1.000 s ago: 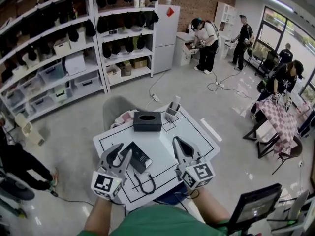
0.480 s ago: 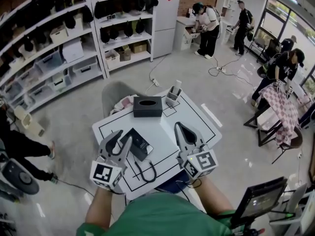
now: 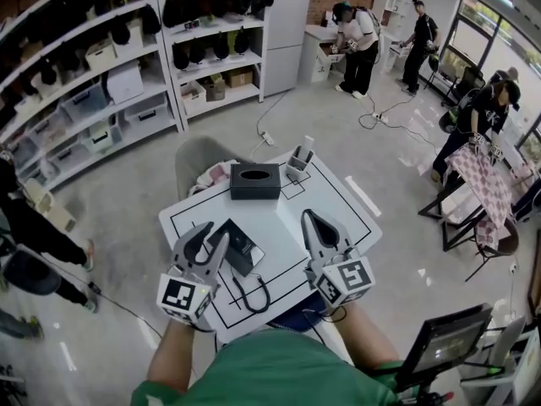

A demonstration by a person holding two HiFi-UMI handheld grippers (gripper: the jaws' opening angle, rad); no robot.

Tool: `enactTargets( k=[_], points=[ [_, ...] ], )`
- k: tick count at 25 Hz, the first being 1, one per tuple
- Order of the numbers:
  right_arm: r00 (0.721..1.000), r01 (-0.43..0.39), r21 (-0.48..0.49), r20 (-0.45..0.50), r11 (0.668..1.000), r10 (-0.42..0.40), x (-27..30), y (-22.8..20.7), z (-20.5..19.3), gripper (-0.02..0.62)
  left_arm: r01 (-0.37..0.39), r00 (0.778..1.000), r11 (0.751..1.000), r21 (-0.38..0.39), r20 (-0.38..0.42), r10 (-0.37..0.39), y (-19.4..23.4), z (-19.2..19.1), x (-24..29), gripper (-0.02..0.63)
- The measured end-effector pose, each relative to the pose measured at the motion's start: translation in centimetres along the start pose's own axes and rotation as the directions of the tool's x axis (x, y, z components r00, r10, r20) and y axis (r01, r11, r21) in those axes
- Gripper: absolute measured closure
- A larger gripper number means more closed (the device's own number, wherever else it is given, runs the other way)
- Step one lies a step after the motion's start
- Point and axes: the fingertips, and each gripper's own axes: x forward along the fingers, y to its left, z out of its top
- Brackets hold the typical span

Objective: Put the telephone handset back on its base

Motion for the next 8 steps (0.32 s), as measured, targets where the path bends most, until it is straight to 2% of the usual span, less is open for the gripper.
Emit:
enactTargets(
  k=[8],
  points=[
    [1.000,0.017,0.015,-0.022,1.000,-0.017,0.44,0.46,-0.61,0.574,0.007,1.000,1.000,-0.028,-0.014,-0.007,1.06,-0.79,-0.16,0.466]
  ],
)
